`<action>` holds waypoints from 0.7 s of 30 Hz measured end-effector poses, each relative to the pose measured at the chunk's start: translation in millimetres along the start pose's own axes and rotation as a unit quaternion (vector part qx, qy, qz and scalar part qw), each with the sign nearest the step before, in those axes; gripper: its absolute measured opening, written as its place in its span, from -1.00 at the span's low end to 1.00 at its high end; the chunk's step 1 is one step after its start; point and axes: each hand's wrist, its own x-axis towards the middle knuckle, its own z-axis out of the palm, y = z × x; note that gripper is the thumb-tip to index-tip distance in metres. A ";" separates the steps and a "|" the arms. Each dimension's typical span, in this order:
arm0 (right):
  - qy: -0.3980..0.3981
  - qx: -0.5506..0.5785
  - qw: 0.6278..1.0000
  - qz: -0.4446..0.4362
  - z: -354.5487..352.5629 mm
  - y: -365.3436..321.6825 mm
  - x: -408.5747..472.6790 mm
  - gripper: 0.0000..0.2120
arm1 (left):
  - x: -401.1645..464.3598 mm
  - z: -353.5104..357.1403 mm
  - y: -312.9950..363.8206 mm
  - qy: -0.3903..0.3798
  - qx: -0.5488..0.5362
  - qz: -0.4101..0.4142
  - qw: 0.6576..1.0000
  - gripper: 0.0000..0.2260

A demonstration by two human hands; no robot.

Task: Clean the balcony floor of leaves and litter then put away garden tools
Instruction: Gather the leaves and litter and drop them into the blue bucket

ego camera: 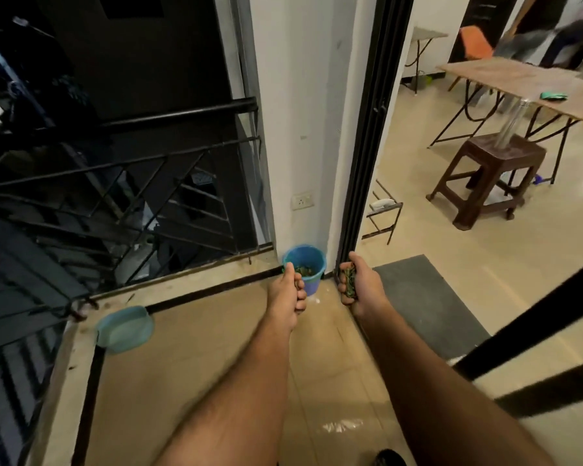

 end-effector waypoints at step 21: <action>0.102 0.020 0.991 0.089 147.5 -60.7 316.8 -0.58 | 354.1 31.3 153.7 -0.054 0.130 -0.141 0.980 -0.48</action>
